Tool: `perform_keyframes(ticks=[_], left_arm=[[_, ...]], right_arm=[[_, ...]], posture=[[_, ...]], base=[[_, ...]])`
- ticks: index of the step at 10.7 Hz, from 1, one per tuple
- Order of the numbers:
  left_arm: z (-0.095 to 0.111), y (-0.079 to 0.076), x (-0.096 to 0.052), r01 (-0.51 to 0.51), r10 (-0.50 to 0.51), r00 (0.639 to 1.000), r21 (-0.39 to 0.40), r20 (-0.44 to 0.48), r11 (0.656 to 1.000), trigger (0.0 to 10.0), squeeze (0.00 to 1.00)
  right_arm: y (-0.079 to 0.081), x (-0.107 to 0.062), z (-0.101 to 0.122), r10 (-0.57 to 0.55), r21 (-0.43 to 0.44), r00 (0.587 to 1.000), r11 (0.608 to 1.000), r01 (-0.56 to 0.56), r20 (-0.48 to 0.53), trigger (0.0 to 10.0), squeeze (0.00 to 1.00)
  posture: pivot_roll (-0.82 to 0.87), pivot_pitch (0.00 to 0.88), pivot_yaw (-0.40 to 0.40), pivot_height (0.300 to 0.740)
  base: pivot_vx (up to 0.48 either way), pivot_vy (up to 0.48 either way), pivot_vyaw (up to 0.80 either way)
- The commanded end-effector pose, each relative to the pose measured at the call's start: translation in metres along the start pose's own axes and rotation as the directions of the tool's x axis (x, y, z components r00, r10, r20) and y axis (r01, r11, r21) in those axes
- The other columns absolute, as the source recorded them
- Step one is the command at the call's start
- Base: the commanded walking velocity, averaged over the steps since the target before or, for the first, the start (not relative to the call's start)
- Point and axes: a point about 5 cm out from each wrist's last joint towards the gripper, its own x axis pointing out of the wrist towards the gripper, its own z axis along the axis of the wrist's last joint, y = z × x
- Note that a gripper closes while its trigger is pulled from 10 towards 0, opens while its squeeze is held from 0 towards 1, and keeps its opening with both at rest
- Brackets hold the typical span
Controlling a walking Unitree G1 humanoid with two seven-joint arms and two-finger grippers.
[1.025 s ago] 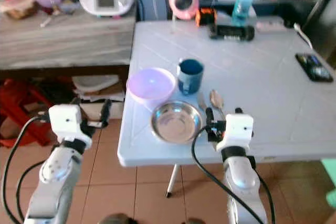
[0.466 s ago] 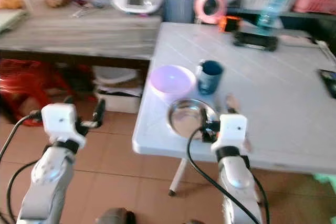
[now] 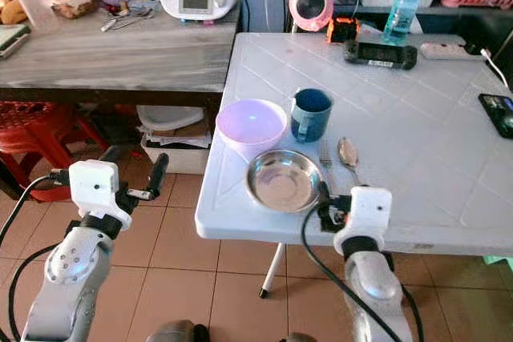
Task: Setting the table
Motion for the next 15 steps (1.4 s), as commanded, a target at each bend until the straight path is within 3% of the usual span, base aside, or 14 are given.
perform_keyframes(ticks=[1,4,7,15], left_arm=[[0.004,0.000,0.000,0.006,-0.006,1.000,0.002,0.006,1.000,10.0,0.00],[0.005,0.000,-0.002,0.011,-0.011,1.000,0.001,0.007,1.000,10.0,0.00],[0.004,-0.002,-0.001,0.006,-0.006,1.000,-0.028,-0.005,1.000,10.0,0.00],[0.005,-0.003,0.000,0.008,-0.008,1.000,-0.027,-0.001,1.000,10.0,0.00]], right_arm=[[0.000,0.003,0.006,0.013,0.002,1.000,1.000,-0.013,0.017,10.0,0.00],[0.008,0.006,0.009,0.079,0.033,0.997,0.996,-0.079,-0.003,10.0,0.00],[0.020,0.003,0.012,0.172,0.116,0.985,0.979,-0.168,-0.026,10.0,0.00],[0.022,0.003,0.013,0.187,0.109,0.982,0.977,-0.184,-0.025,10.0,0.00]], posture=[[0.02,0.000,0.032,0.740],[0.03,0.000,0.029,0.740],[0.02,0.000,0.029,0.740],[0.02,0.000,0.029,0.740]], base=[[0.000,0.000,0.00],[0.000,0.000,0.00],[0.000,0.000,0.00],[0.000,0.000,0.00]])
